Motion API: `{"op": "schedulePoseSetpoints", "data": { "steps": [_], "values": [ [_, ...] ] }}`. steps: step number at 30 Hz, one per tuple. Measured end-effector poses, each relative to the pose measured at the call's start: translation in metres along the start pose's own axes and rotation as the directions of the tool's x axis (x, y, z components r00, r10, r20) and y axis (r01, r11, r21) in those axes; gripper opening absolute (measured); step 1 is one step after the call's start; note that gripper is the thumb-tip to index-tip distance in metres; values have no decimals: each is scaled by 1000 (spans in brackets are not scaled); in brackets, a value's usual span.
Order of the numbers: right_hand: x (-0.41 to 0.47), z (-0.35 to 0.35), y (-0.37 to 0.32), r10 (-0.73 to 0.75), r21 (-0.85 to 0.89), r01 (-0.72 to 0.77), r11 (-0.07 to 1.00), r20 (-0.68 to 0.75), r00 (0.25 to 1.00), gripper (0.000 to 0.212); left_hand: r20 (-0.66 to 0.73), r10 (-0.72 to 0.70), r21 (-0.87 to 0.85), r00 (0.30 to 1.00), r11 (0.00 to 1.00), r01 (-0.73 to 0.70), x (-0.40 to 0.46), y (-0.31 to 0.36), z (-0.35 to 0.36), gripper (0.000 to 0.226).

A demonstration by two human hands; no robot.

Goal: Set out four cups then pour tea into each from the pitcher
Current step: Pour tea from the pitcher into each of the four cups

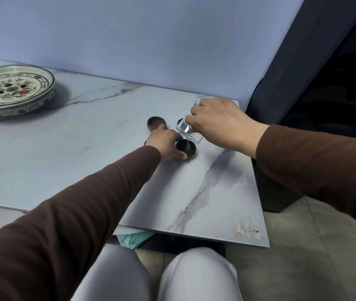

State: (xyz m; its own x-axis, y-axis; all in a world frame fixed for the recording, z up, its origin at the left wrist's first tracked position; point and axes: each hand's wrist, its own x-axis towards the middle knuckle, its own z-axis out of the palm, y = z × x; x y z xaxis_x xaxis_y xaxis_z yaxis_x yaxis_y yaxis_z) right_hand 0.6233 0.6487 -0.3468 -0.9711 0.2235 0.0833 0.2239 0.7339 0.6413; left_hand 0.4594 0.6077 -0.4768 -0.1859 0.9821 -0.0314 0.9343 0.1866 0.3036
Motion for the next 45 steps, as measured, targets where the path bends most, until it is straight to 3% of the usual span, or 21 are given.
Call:
{"op": "schedulePoseSetpoints", "data": {
  "steps": [8,22,30,38,45],
  "values": [
    [-3,2,-2,-35,-44,34,998,-32,999,11,1,2,3,1000,1000,-2,0,1,-1,54],
    [-2,-1,-3,-68,-182,76,980,47,997,14,14,-2,17,1000,1000,2,-4,5,-5,55],
    [-1,-3,-7,-105,-247,94,964,-34,994,23,9,7,3,1000,1000,-7,-5,7,-5,58],
    [-2,-5,-8,-119,-228,113,967,-13,993,13,4,-6,-13,1000,1000,6,-4,5,-4,57],
    [-4,4,-9,-31,-133,26,991,-34,999,9,3,3,1,1000,1000,-3,-4,5,-5,55]
  ]
}}
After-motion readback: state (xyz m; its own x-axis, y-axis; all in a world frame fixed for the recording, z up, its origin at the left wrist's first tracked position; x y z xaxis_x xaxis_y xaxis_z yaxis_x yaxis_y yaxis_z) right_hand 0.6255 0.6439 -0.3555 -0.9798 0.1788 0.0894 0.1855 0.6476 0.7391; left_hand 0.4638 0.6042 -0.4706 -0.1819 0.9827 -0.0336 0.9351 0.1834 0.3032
